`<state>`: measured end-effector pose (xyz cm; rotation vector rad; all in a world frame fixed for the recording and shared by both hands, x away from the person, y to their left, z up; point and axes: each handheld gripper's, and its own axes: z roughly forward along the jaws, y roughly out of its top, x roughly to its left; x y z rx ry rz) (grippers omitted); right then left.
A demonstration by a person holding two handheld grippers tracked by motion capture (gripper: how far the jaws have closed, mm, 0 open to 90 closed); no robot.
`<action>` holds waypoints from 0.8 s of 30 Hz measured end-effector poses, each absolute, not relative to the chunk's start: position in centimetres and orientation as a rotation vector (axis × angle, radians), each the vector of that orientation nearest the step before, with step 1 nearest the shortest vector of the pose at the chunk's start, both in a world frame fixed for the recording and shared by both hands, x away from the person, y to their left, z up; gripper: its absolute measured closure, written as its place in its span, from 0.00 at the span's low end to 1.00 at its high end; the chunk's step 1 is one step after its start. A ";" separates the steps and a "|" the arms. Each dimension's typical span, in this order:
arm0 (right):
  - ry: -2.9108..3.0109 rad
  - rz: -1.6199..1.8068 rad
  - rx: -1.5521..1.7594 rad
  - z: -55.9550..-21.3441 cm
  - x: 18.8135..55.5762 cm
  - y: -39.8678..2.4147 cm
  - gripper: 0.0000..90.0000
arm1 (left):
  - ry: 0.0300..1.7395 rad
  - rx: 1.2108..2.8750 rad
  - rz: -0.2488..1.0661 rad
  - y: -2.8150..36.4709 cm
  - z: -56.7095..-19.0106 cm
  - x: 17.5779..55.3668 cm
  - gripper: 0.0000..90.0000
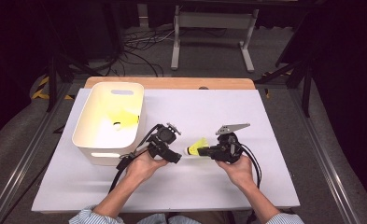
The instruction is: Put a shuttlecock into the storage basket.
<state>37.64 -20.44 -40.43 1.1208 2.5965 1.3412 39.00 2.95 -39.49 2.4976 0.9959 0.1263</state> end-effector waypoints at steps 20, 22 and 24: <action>2.666 1.440 1.065 -40.0 37.5 -18.7 1.00 | 0.932 2.531 0.118 2.2 -39.9 38.8 0.36; 2.674 1.442 1.059 -40.1 37.5 -18.5 1.00 | 0.927 2.535 0.113 2.1 -40.0 38.8 0.36; 2.677 1.447 1.056 -40.1 37.5 -18.4 1.00 | 0.924 2.544 0.113 2.0 -40.1 38.8 0.36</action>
